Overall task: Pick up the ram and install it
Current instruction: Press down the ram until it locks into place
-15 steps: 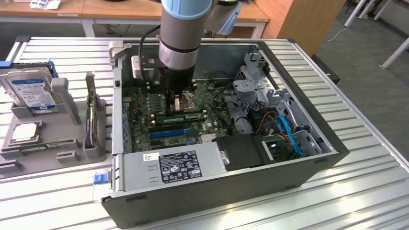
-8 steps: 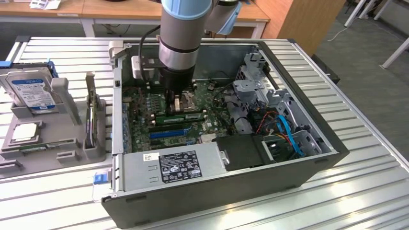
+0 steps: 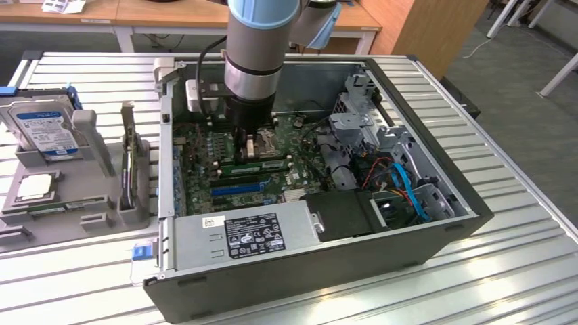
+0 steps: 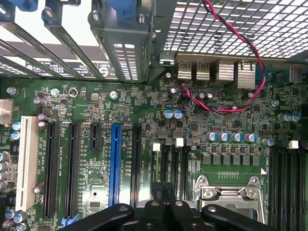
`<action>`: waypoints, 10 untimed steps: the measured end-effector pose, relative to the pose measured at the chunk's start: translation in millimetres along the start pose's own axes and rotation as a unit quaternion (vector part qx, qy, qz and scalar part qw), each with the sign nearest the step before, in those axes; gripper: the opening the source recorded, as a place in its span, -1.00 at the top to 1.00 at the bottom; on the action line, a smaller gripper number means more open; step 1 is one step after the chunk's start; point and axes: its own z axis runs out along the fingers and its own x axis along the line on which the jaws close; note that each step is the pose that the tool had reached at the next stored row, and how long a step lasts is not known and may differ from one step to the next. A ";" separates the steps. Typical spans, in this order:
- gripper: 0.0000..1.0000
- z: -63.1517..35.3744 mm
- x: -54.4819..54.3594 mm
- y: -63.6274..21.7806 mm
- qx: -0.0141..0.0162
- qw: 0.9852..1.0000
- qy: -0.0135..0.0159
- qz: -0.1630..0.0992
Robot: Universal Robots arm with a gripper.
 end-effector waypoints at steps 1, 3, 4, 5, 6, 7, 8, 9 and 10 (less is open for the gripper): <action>0.80 0.0 0.0 0.0 0.000 1.000 0.000 0.000; 0.80 -1.2 -0.2 -0.1 0.000 1.000 -0.001 0.000; 0.80 -2.9 -0.2 0.1 0.000 1.000 0.000 0.000; 0.80 -4.7 -0.2 0.2 0.000 1.000 0.000 0.000; 0.80 -6.3 -0.4 0.3 0.000 1.000 0.000 0.000; 0.80 -8.1 -0.5 0.4 0.000 1.000 0.000 0.000; 0.80 -11.2 -0.6 0.5 0.000 1.000 0.000 0.000; 0.80 -16.3 -0.9 0.7 0.000 1.000 0.000 0.000; 0.80 -18.7 -1.0 0.8 0.000 1.000 0.000 0.000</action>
